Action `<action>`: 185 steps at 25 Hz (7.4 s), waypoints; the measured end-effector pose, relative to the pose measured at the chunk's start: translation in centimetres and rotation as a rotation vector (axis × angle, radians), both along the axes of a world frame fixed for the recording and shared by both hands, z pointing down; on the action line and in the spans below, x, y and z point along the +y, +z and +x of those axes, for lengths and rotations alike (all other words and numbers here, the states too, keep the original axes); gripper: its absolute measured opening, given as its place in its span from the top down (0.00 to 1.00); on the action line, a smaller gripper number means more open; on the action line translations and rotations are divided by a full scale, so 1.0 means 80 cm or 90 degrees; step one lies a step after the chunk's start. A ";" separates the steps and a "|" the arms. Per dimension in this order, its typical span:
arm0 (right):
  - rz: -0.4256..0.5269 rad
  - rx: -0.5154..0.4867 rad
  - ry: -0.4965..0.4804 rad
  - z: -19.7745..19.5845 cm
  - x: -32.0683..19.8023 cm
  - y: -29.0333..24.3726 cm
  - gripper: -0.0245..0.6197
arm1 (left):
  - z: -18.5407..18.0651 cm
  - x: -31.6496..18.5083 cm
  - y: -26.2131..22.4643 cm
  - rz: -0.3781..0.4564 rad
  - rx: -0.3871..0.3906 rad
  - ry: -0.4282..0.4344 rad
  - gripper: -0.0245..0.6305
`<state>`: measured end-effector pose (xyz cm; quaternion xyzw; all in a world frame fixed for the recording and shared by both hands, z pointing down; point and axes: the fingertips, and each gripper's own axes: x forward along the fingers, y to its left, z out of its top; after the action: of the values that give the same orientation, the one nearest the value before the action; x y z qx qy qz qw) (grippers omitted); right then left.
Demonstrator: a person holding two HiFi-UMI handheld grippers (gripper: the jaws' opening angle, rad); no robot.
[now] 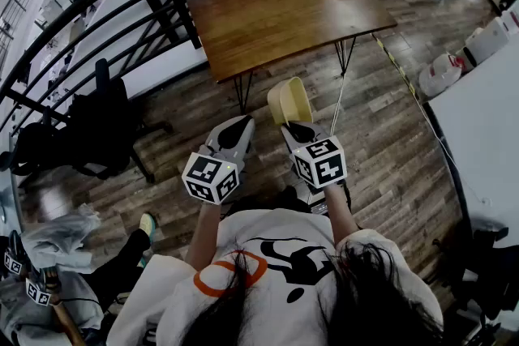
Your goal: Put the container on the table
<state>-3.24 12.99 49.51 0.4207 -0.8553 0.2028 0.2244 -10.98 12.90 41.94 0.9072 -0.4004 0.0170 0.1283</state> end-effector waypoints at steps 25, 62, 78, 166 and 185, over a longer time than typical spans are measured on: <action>-0.018 -0.008 -0.024 0.070 -0.019 0.012 0.89 | 0.076 -0.026 0.010 -0.005 -0.008 0.004 0.96; -0.055 -0.009 -0.003 0.151 -0.159 0.049 0.90 | 0.157 -0.186 0.032 -0.019 -0.018 0.042 0.96; -0.077 0.006 0.013 0.065 -0.366 0.047 0.90 | 0.062 -0.387 0.032 -0.037 -0.007 0.062 0.96; 0.039 0.008 -0.217 0.057 -0.653 0.039 0.91 | 0.047 -0.562 0.037 -0.035 -0.023 -0.178 0.96; 0.024 -0.098 -0.064 -0.016 -0.525 -0.003 0.93 | -0.015 -0.487 0.047 -0.067 -0.017 -0.035 0.96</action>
<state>-4.51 -29.03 49.27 0.3647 -0.8936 0.2071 0.1601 -12.17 -26.06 45.71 0.8874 -0.4255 0.0466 0.1710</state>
